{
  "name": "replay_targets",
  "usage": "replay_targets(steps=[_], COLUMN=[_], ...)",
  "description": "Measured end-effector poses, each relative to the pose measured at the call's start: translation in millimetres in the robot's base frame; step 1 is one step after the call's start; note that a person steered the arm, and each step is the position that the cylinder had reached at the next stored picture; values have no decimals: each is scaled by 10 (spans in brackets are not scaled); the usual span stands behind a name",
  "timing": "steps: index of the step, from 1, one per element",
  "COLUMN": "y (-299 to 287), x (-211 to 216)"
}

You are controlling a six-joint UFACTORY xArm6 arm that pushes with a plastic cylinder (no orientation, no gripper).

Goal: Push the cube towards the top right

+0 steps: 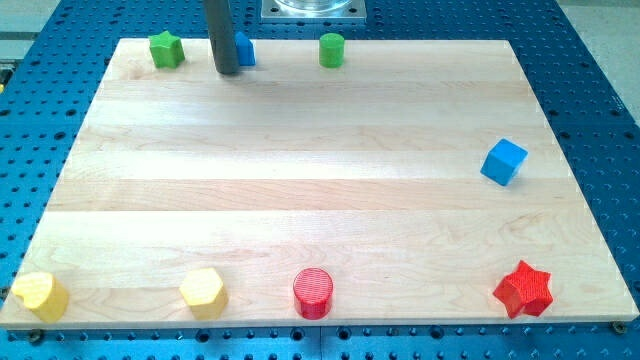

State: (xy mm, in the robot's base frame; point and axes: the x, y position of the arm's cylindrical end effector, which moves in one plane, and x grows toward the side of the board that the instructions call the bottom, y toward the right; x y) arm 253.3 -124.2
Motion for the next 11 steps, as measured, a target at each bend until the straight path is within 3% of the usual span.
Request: replay_targets(steps=[1,4,5,6,7,8,9,11], y=[74,2498,3233,3283,2922,2865,3549,3349], x=[143,2301,2634,2078,1656,2032,2045,1290])
